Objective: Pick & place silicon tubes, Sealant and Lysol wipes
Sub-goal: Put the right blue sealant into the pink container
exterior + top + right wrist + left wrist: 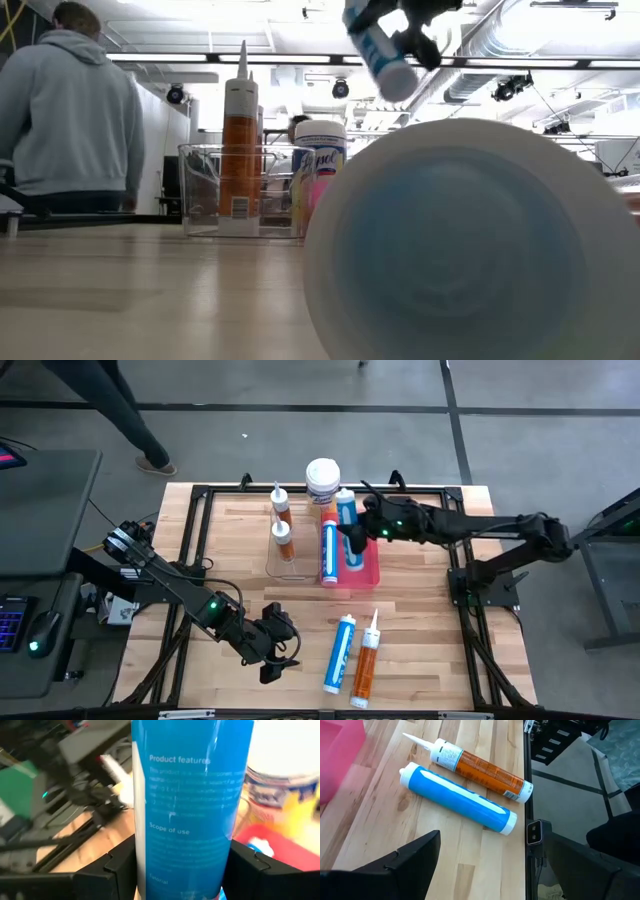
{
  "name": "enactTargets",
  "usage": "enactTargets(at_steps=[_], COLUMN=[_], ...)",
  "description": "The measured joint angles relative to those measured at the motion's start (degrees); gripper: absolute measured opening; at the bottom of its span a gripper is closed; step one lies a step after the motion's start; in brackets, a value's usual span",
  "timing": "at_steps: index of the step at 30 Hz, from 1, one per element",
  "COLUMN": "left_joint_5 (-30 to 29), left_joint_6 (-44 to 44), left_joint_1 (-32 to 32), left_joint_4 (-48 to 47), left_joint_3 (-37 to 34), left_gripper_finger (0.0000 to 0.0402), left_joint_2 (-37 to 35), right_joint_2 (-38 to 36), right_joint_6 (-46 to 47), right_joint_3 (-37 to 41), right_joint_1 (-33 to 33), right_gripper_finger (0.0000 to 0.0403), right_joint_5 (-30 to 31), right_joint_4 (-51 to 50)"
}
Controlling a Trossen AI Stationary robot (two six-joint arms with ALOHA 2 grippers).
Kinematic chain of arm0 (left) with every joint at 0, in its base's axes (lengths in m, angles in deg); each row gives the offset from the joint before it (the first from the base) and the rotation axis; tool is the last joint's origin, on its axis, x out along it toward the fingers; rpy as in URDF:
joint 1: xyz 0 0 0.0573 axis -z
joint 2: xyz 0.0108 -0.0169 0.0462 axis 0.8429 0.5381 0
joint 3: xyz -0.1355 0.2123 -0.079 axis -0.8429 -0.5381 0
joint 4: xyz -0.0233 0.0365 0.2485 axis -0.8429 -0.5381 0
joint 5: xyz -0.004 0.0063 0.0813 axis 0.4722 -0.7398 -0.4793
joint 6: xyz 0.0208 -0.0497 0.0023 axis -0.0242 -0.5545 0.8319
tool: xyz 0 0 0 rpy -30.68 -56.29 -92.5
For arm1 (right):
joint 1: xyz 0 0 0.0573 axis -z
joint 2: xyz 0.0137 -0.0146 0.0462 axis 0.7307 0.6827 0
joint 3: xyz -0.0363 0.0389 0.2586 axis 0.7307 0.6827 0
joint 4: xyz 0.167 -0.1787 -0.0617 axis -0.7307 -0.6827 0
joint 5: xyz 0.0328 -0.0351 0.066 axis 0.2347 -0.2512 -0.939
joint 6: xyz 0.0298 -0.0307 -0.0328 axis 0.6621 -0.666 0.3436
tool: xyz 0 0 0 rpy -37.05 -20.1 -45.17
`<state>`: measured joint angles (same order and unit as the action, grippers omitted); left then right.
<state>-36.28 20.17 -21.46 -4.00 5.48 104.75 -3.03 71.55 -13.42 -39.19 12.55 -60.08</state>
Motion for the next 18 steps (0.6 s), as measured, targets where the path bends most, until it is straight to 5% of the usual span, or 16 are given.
enactTargets(at_steps=[10,18], left_joint_5=[0.02,0.07], left_joint_6=[-0.01,0.01], left_joint_1=[0.0,0.0], left_joint_4=[0.38,0.39], left_joint_3=[0.0,0.0], left_gripper_finger=[0.0346,0.0346], left_joint_2=[0.0,0.0], right_joint_2=[9.5,14.24], right_joint_6=[16.58,19.97], right_joint_3=[0.0,0.02], right_joint_1=[4.84,8.11], right_gripper_finger=[0.0209,0.0209], right_joint_5=[-3.17,-4.36], right_joint_4=[-1.24,-7.06])
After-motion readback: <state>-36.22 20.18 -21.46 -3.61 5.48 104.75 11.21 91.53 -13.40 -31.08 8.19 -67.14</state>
